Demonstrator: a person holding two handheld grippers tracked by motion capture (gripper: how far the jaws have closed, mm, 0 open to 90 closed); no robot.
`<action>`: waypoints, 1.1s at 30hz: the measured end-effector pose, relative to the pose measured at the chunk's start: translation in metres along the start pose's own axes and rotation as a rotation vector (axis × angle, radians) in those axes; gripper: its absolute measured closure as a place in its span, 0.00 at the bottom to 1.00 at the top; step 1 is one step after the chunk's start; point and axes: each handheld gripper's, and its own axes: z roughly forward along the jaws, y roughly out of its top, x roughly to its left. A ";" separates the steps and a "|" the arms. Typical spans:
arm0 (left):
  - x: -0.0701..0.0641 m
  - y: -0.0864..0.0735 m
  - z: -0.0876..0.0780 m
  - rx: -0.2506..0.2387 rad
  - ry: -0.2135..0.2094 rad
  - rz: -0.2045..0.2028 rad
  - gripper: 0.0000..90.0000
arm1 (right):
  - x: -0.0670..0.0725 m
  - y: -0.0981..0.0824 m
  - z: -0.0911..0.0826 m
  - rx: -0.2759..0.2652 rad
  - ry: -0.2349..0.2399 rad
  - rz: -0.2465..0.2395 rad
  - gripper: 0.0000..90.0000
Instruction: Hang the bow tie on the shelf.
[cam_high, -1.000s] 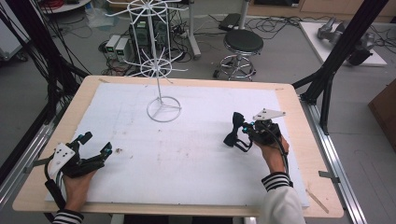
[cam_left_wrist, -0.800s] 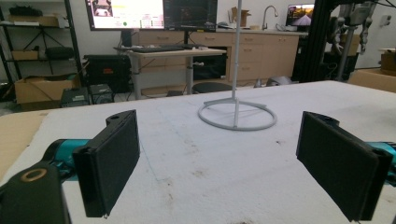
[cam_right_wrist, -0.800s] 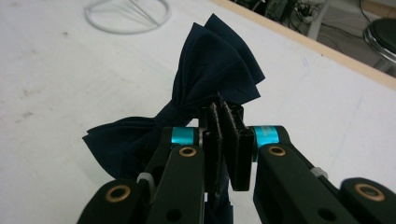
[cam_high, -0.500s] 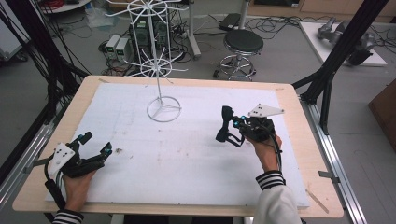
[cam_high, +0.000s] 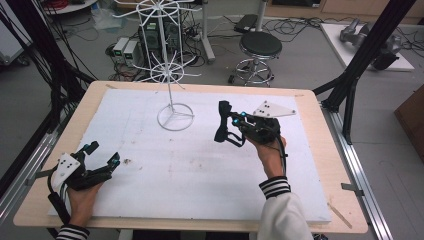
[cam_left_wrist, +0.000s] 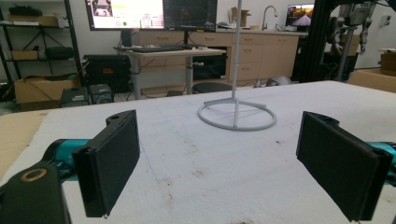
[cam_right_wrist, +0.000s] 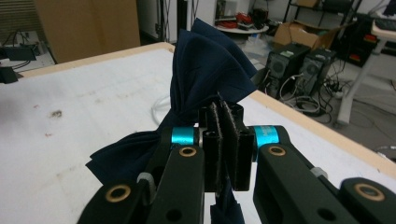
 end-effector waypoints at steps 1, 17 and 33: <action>0.000 0.000 0.000 0.000 0.001 0.000 0.15 | 0.002 0.003 0.002 -0.005 0.009 0.004 0.96; 0.000 0.000 0.000 0.001 -0.001 -0.002 0.15 | 0.027 0.049 0.032 -0.072 0.052 -0.047 0.96; 0.000 0.000 0.000 0.000 -0.001 -0.005 0.15 | 0.034 0.082 0.057 -0.122 0.065 -0.066 0.96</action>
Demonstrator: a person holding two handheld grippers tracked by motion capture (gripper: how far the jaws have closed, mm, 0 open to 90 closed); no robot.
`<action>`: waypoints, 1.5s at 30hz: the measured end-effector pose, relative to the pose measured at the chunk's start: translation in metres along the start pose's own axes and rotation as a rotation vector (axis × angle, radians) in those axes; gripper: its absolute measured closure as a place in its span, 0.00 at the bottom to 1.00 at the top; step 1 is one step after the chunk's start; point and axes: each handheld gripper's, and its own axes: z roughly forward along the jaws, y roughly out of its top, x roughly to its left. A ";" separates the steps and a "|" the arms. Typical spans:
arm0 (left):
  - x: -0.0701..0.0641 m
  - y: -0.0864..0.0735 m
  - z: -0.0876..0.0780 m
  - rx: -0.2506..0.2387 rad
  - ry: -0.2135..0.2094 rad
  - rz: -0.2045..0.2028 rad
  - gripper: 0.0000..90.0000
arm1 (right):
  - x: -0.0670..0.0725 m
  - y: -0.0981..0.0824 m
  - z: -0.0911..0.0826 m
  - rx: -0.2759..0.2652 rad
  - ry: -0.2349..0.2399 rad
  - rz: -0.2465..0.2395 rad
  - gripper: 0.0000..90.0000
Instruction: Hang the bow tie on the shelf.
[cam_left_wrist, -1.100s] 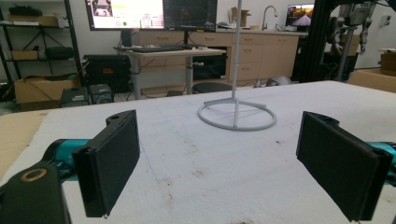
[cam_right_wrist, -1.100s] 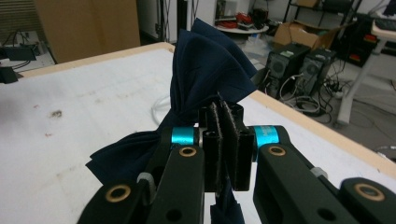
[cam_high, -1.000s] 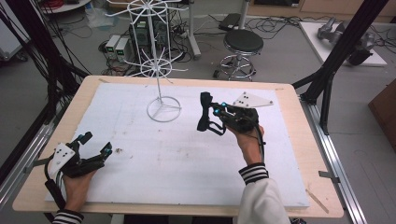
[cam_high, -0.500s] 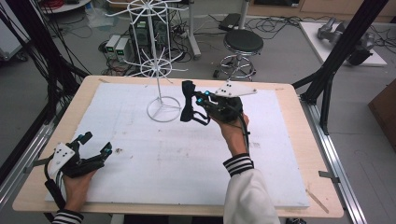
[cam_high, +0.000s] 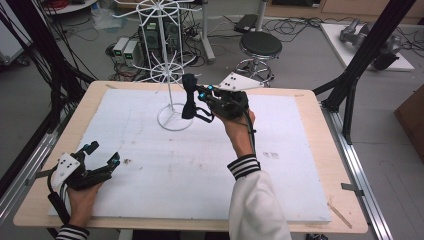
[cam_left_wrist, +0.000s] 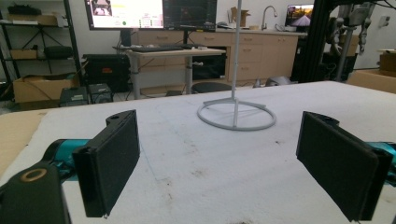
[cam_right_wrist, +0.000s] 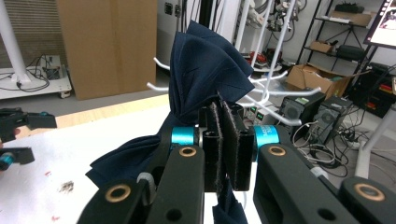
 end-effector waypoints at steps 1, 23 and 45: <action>0.000 0.000 0.000 -0.001 0.000 0.001 0.15 | 0.000 0.002 0.002 0.003 -0.002 -0.001 0.96; 0.000 0.000 0.000 -0.004 0.001 0.003 0.15 | -0.009 0.014 0.045 0.018 -0.002 0.003 0.96; 0.000 0.000 0.000 -0.010 0.001 -0.003 0.15 | -0.018 0.012 0.073 0.066 -0.028 0.021 0.91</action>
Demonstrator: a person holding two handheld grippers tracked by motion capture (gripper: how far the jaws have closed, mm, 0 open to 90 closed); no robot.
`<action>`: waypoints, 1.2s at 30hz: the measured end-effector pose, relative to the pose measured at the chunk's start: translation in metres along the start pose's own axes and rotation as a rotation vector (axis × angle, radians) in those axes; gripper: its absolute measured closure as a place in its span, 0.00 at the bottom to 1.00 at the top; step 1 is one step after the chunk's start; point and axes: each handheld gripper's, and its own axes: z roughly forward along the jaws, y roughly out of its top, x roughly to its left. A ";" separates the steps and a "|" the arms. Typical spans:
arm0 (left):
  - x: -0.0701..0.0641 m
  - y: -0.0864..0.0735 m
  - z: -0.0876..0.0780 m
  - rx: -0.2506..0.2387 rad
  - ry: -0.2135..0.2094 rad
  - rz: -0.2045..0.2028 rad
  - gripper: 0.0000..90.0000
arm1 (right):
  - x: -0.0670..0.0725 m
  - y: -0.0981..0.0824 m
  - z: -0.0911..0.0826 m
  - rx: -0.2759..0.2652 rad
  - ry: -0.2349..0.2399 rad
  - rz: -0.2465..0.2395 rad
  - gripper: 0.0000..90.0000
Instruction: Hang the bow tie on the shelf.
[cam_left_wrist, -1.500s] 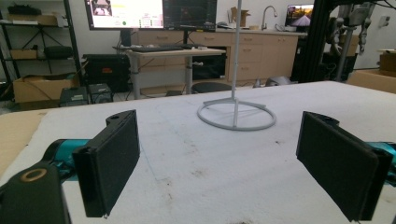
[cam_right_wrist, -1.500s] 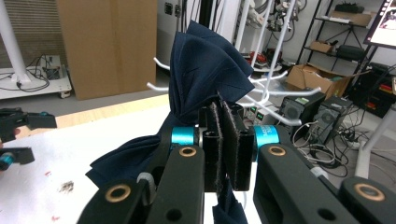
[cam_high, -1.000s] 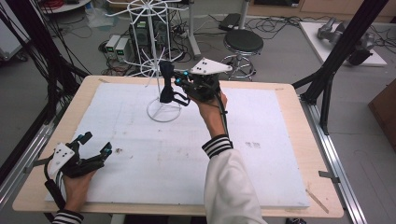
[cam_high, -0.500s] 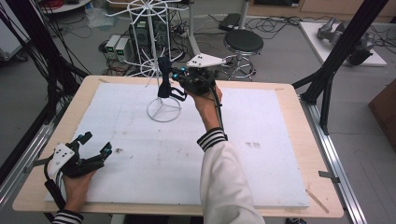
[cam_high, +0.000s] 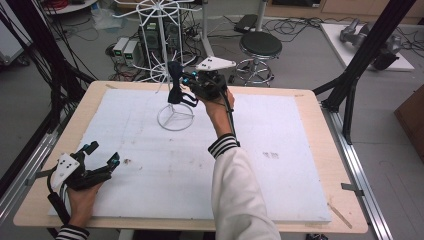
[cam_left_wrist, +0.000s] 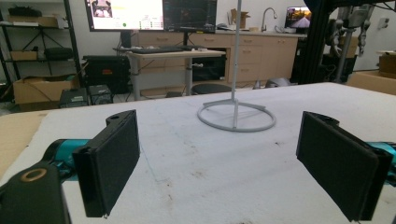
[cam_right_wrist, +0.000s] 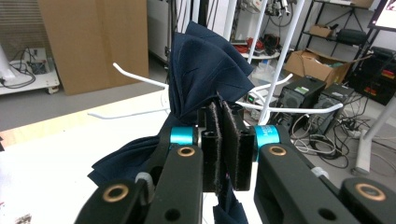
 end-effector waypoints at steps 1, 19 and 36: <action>0.000 0.000 0.000 0.002 -0.001 0.000 0.15 | 0.000 0.000 0.000 0.000 -0.002 0.004 0.88; 0.000 0.000 0.000 0.005 0.002 0.005 0.15 | 0.000 0.006 -0.021 -0.034 -0.074 0.059 0.22; 0.000 0.000 0.000 0.007 -0.003 0.009 0.15 | 0.017 -0.040 -0.164 -0.109 -0.145 0.030 0.12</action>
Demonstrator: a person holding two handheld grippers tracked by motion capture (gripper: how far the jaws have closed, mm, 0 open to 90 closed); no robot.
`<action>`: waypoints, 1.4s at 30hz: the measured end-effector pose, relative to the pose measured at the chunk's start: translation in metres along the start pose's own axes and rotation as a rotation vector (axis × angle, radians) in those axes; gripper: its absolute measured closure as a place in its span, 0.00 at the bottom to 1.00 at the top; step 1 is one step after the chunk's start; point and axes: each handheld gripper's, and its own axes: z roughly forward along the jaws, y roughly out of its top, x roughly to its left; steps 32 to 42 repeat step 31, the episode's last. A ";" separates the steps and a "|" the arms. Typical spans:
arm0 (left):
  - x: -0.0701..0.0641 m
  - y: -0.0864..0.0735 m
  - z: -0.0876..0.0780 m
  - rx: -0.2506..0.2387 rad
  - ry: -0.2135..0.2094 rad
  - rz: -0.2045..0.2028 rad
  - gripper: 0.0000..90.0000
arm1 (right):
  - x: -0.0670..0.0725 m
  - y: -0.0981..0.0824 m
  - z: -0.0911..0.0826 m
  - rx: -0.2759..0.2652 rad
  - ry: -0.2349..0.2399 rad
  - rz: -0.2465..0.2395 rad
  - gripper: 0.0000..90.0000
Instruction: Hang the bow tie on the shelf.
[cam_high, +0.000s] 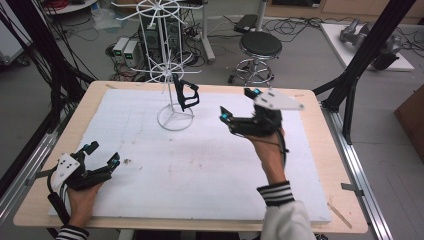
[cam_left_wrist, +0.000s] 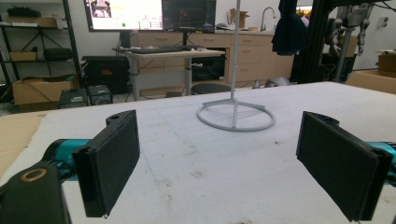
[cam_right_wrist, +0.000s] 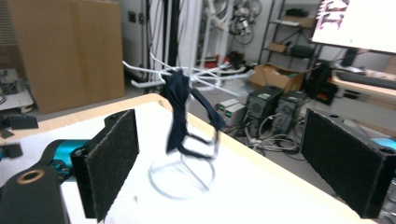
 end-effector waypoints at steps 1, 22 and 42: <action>0.000 0.000 0.000 0.001 -0.001 0.000 0.15 | -0.002 -0.006 -0.012 -0.004 -0.012 -0.002 0.12; 0.000 0.000 -0.001 -0.007 0.002 0.002 0.15 | -0.010 -0.174 -0.100 -0.110 -0.258 0.034 0.12; -0.001 0.000 -0.001 -0.012 0.004 0.003 0.15 | -0.012 -0.198 -0.093 -0.088 -0.290 0.069 0.12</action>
